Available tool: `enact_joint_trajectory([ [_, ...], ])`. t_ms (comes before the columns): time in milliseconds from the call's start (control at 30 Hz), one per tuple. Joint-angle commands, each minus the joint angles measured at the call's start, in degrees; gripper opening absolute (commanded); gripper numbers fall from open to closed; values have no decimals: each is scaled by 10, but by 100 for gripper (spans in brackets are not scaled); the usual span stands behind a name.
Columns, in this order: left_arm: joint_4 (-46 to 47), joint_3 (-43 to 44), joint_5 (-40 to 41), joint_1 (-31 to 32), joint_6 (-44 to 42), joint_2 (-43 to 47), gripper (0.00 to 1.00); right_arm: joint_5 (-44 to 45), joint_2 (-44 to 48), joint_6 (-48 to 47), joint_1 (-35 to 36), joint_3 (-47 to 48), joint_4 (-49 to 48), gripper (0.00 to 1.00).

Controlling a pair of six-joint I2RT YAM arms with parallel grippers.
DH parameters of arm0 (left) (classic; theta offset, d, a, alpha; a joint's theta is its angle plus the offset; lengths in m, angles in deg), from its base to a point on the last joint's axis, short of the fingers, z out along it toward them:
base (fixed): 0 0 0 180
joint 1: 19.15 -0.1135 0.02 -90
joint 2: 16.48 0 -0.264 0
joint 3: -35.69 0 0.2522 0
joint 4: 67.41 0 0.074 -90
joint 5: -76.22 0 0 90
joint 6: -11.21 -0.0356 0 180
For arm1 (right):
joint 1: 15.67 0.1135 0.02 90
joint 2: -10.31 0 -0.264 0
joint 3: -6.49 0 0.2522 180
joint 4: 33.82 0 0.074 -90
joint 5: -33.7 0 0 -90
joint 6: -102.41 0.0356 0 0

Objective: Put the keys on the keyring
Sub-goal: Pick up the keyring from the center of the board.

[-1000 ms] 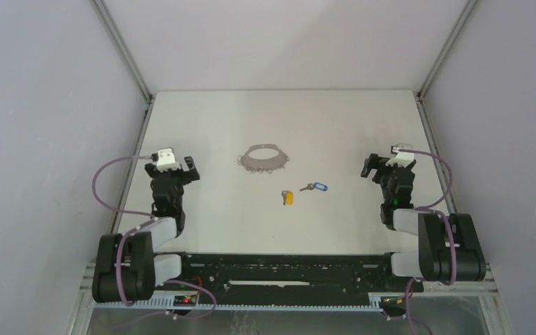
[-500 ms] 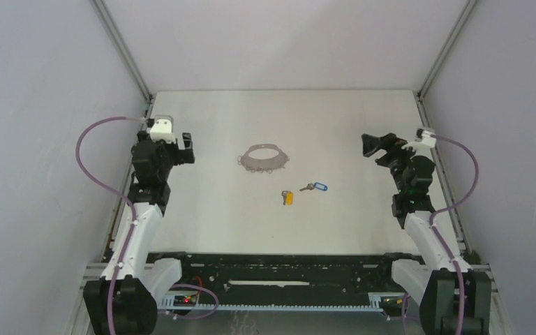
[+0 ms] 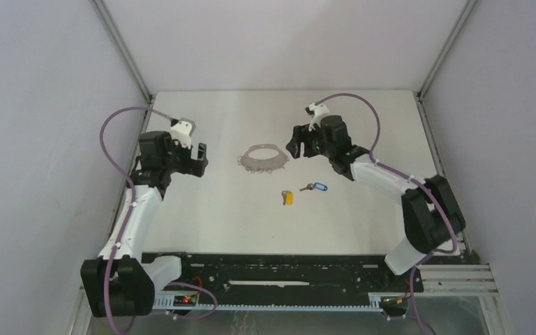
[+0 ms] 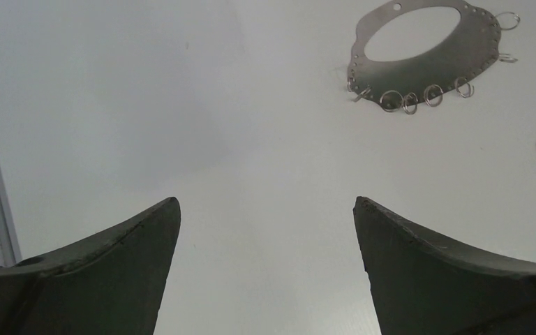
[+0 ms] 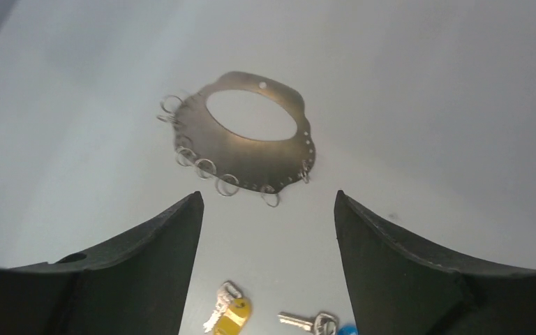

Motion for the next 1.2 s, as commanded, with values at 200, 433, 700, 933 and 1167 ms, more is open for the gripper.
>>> enact_joint_trajectory([
  [200, -31, 45, -45, 19, -42, -40, 100, -31, -185, -80, 12, 135, 50, 53],
  [433, -48, 54, -60, 22, -49, -47, 98, -14, -242, -87, 22, 177, 50, 52],
  [700, -64, 57, -60, 22, -64, -49, 96, 36, -275, -106, 33, 225, 113, 49],
  [933, -66, 62, -65, 22, -66, -53, 96, 47, -303, -102, 31, 248, 154, 46],
  [1167, -73, 63, -64, 23, -74, -50, 95, 49, -315, -99, 34, 252, 152, 44],
])
